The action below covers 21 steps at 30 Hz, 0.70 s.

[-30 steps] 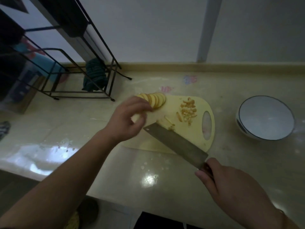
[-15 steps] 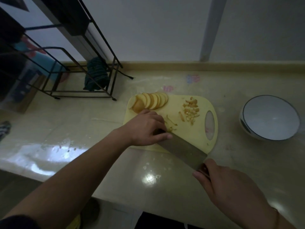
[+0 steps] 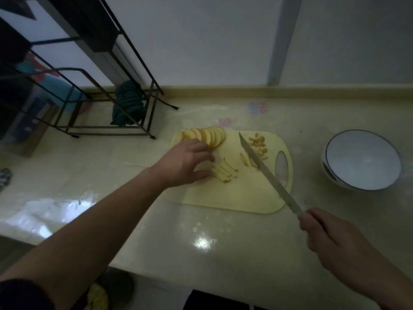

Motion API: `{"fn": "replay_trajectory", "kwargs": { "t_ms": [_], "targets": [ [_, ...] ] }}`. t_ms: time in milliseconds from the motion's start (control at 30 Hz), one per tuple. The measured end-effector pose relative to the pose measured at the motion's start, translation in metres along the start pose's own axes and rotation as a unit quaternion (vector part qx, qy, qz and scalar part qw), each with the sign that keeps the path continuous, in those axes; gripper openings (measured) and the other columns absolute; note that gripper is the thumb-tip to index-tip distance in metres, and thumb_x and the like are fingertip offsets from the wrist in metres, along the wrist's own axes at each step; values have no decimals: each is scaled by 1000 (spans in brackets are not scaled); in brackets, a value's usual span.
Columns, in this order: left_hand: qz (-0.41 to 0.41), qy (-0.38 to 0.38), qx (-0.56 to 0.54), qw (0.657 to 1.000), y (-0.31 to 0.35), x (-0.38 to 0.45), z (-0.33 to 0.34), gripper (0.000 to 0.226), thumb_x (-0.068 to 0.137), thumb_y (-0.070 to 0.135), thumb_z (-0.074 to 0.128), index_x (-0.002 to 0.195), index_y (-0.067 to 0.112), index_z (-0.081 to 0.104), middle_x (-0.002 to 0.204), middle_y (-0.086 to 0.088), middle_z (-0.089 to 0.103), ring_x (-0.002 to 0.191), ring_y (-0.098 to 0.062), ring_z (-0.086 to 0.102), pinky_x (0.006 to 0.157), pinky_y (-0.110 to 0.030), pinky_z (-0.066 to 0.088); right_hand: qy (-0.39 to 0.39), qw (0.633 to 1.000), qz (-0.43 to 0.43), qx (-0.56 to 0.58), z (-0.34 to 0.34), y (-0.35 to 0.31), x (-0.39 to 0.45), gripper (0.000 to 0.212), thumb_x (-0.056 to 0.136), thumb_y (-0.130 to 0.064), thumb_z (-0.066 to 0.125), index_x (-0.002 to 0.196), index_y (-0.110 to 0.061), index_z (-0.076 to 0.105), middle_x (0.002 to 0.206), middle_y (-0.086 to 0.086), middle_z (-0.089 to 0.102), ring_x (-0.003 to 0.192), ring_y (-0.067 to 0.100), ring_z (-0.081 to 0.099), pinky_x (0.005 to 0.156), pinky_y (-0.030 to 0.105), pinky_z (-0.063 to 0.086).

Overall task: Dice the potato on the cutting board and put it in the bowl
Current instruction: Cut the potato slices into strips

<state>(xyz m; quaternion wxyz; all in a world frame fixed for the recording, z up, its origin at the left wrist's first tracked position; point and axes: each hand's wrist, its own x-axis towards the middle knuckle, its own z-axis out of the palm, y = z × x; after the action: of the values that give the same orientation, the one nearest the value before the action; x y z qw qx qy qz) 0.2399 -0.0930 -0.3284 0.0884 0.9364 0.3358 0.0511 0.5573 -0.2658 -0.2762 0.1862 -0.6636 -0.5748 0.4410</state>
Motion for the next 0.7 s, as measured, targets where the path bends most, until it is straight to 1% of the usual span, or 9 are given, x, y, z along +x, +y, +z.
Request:
{"fn": "replay_trajectory", "kwargs": {
  "t_ms": [67, 133, 200, 333, 467, 533, 600, 633, 700],
  "targets": [
    [6, -33, 7, 999, 8, 4, 9, 45, 86, 42, 74, 118, 11, 68, 119, -10, 64, 100, -29, 63, 80, -42, 54, 0, 999, 13, 30, 8, -3, 14, 66, 85, -74, 29, 76, -14, 56, 54, 1, 54, 44, 6, 46, 51, 29, 34],
    [-12, -58, -8, 998, 13, 9, 15, 55, 82, 40, 79, 126, 10, 65, 126, -12, 61, 103, -31, 64, 79, -42, 56, -2, 999, 29, 43, 15, -4, 23, 63, 80, -67, 30, 79, -10, 58, 55, -1, 51, 44, 3, 44, 52, 27, 32],
    [-32, -77, -35, 996, 16, 13, 18, 60, 81, 35, 81, 131, 8, 62, 131, -13, 59, 108, -32, 64, 83, -41, 57, 3, 998, 32, 46, 21, -5, 27, 63, 79, -65, 30, 80, -9, 58, 58, 0, 52, 44, 2, 43, 52, 26, 32],
    [-44, -96, -58, 993, 18, 21, 18, 60, 83, 31, 80, 134, 5, 60, 135, -14, 56, 108, -32, 64, 85, -37, 55, -2, 997, 37, 61, 27, -3, 30, 62, 81, -65, 32, 79, -8, 56, 55, -2, 49, 42, 3, 42, 53, 26, 32],
    [-49, -110, -68, 990, 19, 29, 15, 61, 83, 28, 80, 136, 4, 58, 140, -13, 52, 109, -32, 63, 88, -40, 55, -23, 998, 27, 53, 30, -5, 29, 58, 84, -64, 33, 75, -11, 53, 57, -1, 48, 46, 4, 40, 54, 27, 33],
    [-52, -112, -66, 990, 21, 30, 14, 60, 82, 28, 80, 134, 5, 60, 139, -11, 54, 109, -32, 64, 86, -39, 55, -18, 999, 22, 35, 31, -5, 27, 57, 84, -63, 32, 75, -11, 54, 60, 4, 51, 50, 7, 43, 54, 29, 35],
    [-60, -111, -57, 990, 21, 30, 13, 59, 82, 32, 80, 133, 9, 62, 138, -8, 55, 109, -30, 64, 82, -38, 55, -7, 999, 15, 33, 31, -7, 26, 57, 85, -64, 31, 73, -12, 53, 60, 4, 51, 50, 6, 44, 55, 30, 36],
    [-67, -110, -56, 990, 22, 30, 13, 59, 82, 33, 80, 133, 10, 62, 139, -8, 55, 110, -29, 63, 82, -38, 55, -3, 999, 14, 36, 32, -8, 26, 57, 85, -64, 31, 73, -13, 53, 59, 3, 50, 49, 6, 44, 54, 29, 36],
    [-83, -113, -72, 987, 23, 31, 13, 58, 83, 30, 79, 134, 9, 62, 140, -9, 54, 113, -28, 62, 89, -37, 53, -6, 998, 28, 50, 32, -8, 28, 58, 84, -65, 31, 76, -12, 54, 58, 1, 49, 46, 5, 41, 53, 27, 34]
  ]
}}
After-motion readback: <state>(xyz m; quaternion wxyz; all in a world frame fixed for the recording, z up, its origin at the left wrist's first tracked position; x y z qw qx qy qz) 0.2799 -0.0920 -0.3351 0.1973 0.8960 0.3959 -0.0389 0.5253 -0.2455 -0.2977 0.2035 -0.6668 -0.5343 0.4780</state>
